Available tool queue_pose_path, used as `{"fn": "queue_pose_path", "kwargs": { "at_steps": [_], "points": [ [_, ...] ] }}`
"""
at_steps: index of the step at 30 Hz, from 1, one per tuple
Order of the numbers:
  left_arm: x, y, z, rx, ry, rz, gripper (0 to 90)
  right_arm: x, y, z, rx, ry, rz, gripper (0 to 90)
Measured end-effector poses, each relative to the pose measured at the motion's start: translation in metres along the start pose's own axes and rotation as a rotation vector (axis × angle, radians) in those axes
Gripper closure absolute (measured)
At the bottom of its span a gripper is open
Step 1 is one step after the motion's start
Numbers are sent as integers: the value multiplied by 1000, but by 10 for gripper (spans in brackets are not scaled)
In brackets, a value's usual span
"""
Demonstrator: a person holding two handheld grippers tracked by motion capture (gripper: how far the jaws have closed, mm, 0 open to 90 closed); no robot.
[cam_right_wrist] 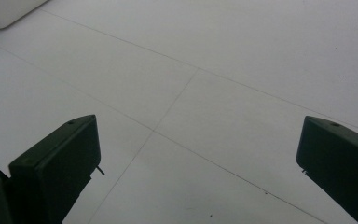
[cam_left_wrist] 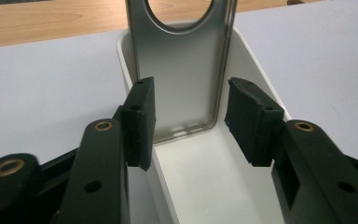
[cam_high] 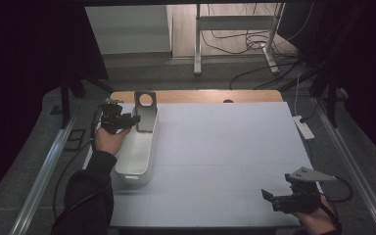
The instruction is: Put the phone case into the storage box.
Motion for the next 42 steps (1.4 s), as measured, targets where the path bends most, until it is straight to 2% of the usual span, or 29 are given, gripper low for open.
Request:
{"fn": "queue_pose_path", "kwargs": {
  "at_steps": [15, 22, 29, 32, 42],
  "points": [
    [-9, -12, -11, 52, 35, -65, 406, 0, 0, 0, -3, 1, -1, 0],
    [-13, -17, -17, 64, 24, -94, 321, 0, 1, 0, -4, 2, -2, 0],
    [-15, -23, -24, 104, 22, -126, 228, 0, 1, 0, -3, 2, -3, 0],
    [-16, -26, -27, 111, 18, -154, 209, 0, 1, 0, -3, 4, -2, 0],
    [-18, -33, -35, 134, 22, -179, 158, 1, 1, 0, -4, 7, 1, 0]
  ]
}}
Point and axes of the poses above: each handheld gripper's, and its own axes: x roughly forward along the jaws, z roughly out of its top, y roughly to its left, the point moved 1 cm from there along x, roughly forward along the jaws, and after that the axes turned 5 degrees about y, right-handed, at the moved point
